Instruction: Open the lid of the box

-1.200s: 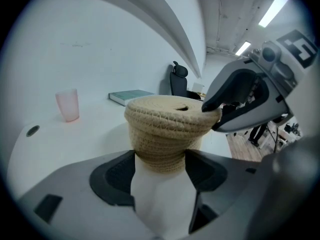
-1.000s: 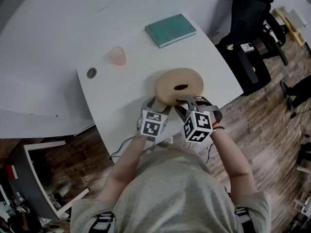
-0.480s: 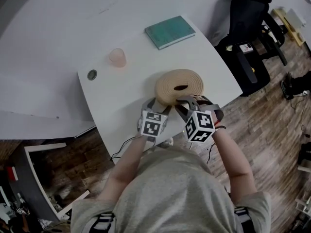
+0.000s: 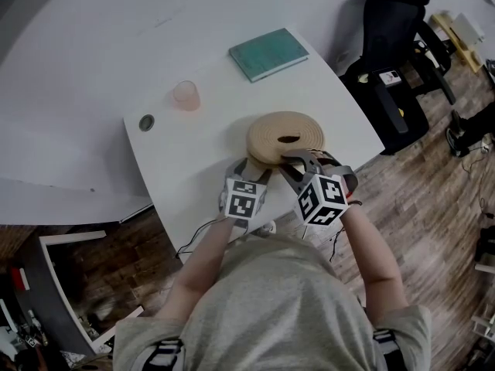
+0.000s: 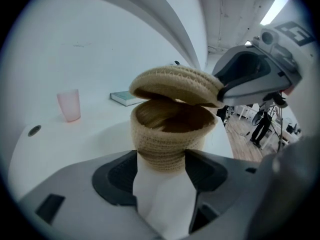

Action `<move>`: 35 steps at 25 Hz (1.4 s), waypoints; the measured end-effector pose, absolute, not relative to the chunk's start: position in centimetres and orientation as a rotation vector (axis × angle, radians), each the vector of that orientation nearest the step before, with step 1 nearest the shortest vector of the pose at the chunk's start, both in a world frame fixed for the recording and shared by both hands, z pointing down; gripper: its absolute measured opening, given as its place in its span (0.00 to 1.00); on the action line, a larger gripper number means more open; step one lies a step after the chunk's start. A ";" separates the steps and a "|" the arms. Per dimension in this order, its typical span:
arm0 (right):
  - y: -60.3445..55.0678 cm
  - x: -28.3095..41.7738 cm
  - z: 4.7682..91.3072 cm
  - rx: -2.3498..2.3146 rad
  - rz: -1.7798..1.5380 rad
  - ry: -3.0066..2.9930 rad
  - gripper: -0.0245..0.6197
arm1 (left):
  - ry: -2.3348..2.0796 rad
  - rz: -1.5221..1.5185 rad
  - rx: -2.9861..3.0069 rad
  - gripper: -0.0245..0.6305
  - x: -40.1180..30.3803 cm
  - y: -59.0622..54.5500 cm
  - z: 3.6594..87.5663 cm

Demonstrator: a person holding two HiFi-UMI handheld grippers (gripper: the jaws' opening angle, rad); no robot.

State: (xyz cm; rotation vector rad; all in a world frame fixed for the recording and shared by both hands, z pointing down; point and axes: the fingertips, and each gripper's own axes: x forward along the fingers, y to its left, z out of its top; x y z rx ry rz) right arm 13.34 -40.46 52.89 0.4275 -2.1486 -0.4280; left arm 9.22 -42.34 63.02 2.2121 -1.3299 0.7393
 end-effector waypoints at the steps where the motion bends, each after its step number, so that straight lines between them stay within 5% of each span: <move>1: -40.6 13.4 52.6 0.443 -0.417 -2.161 0.15 | -1.332 0.741 2.212 0.48 9.2 -42.4 63.0; 35: -44.4 24.3 46.8 1.364 0.432 -2.487 0.14 | -1.390 0.769 2.195 0.45 9.2 -41.9 62.9</move>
